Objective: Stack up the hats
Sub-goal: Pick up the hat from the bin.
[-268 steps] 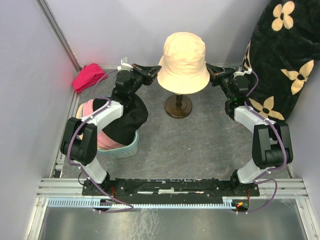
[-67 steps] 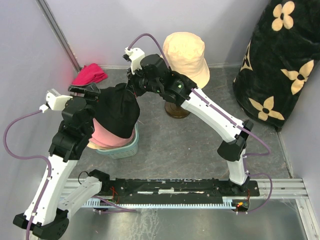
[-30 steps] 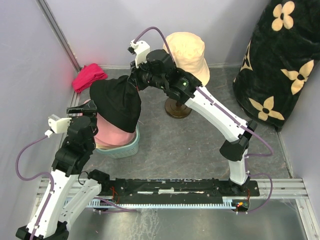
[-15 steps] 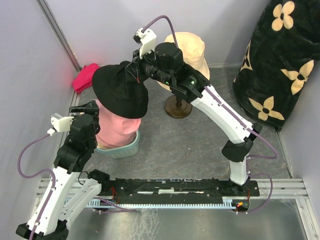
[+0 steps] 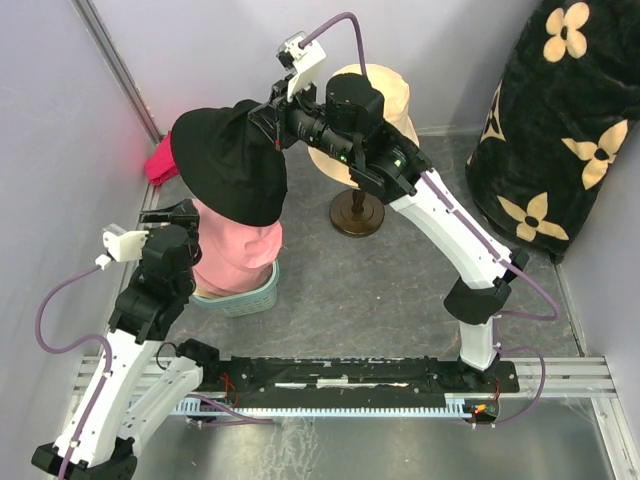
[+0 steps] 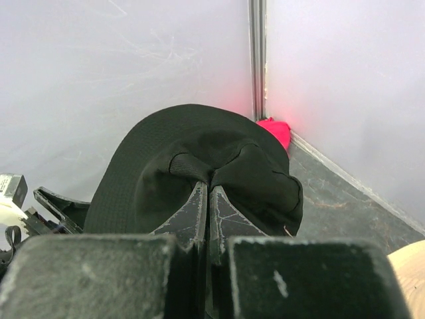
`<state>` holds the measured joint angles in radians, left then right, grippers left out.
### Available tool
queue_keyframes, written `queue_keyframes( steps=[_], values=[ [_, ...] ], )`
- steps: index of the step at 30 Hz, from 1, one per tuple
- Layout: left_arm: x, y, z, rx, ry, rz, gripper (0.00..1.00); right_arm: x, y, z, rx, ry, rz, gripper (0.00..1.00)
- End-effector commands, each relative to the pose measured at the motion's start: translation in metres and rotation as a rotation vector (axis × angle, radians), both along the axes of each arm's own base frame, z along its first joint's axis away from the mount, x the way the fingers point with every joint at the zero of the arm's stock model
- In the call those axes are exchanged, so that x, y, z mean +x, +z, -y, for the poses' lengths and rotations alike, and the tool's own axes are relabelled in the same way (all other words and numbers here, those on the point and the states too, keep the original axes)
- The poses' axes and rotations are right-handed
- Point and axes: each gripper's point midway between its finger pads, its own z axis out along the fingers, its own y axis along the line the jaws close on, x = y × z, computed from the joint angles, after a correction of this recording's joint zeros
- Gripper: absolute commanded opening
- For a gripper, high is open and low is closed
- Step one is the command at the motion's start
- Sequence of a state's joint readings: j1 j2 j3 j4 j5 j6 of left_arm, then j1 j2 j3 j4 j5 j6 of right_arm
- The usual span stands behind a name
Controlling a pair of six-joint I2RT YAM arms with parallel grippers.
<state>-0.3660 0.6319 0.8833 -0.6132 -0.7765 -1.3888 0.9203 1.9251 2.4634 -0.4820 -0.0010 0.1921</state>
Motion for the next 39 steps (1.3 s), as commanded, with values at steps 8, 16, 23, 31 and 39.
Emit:
queue_keyframes(
  steps=[8,16,23,31,39],
  values=[
    [0.002,0.032,-0.007,0.005,0.041,0.060,0.76,-0.046,0.134,0.055,0.284,0.029,0.240,0.02],
    [0.003,0.035,-0.007,0.009,0.037,0.060,0.75,-0.067,0.184,0.096,0.388,-0.011,0.349,0.02],
    [0.003,0.035,-0.007,0.015,0.040,0.060,0.75,-0.079,0.217,0.134,0.457,-0.093,0.481,0.02],
    [0.007,0.040,-0.005,0.023,0.032,0.066,0.75,-0.091,0.251,0.183,0.478,-0.222,0.610,0.02],
    [0.021,0.046,0.004,0.046,0.001,0.075,0.75,-0.081,0.247,0.218,0.395,-0.383,0.662,0.02]
  ],
)
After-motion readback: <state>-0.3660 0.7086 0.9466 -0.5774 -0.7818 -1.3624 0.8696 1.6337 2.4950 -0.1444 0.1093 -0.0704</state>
